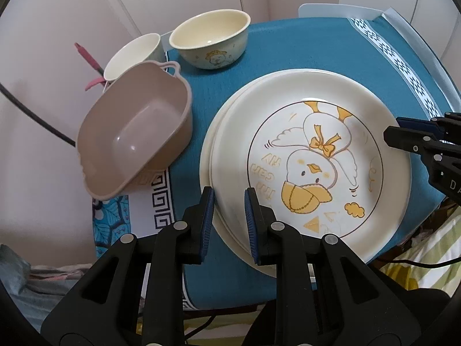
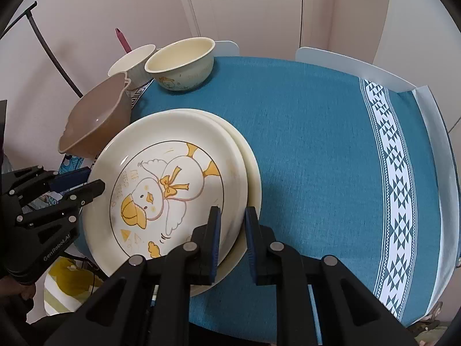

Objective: Organize plates and bowls
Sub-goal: 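Carry the small duck plate and lower it onto the white plate, then open both grippers to release the small duck plate, then grasp the rim of the taupe square basin with both grippers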

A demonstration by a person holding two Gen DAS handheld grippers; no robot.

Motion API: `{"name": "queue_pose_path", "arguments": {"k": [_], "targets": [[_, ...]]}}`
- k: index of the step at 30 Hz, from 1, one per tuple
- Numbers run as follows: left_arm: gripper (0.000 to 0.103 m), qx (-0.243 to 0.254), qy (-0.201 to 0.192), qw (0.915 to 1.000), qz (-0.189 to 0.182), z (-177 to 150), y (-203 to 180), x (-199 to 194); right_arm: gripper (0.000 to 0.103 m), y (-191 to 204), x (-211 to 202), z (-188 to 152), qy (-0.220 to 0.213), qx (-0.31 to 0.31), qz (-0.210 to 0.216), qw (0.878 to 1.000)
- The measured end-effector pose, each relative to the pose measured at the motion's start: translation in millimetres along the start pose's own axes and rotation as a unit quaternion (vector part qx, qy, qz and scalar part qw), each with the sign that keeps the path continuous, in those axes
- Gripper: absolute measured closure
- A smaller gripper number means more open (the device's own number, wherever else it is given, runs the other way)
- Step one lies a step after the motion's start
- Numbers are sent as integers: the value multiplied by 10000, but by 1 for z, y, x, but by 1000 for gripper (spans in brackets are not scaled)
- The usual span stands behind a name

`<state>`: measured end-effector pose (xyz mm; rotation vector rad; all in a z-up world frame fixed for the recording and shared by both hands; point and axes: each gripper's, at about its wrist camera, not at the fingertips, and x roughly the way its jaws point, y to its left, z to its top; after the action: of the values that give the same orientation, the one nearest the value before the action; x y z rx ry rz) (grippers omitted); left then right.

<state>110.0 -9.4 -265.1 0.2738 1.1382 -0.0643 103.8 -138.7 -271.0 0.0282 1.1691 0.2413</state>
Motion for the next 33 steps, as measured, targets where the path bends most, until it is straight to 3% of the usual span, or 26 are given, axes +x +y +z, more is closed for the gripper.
{"name": "queue_pose_path", "arguments": {"k": [5,9,10,11,12,13,14,16,17,19,22,27,30,33], "targets": [[85,-320,28,9993,-169,4,7,-6,87,-5,-4,2,7,51,152,9999],[79,-709,-285,9968,-234,17,20,-37,87,-9,-28,16,-267,-40,493,9984],[71,-824,-348,9957,-256,20,24,-44,87,-8,-35,22,-324,-93,575,9978],[47,-1005,-422,9937,-264,23,31,-55,87,-8,-41,29,-352,-124,711,9968],[29,-1136,-476,9921,-235,26,36,-62,87,-8,-46,36,-351,-129,844,9957],[1,-1259,-561,9903,-178,27,41,-70,87,-7,-51,46,-346,-127,1015,9941],[0,-1438,-790,9864,-106,27,48,-83,81,-6,-55,53,-363,-146,1110,9930],[0,-1641,-960,9817,-85,27,61,-93,38,-1,-62,68,-465,-286,1288,9902],[0,-1805,-949,9790,-54,27,70,-93,3,1,-65,77,-571,-397,1396,9878],[0,-2072,-910,9740,-16,25,89,-89,0,9,-65,91,-697,-636,1413,9855],[0,-2587,-782,9627,-114,18,121,-76,0,37,-48,117,-311,-1162,1121,9864],[0,-3305,-643,9405,-457,1,171,-44,0,77,-20,140,-175,-1394,1212,9826],[1,-3469,-400,9345,-699,-9,185,-17,0,97,16,148,251,-1256,1454,9810],[10,-3469,-130,9340,-847,-12,192,10,1,111,54,151,672,-1084,1617,9786]]}}
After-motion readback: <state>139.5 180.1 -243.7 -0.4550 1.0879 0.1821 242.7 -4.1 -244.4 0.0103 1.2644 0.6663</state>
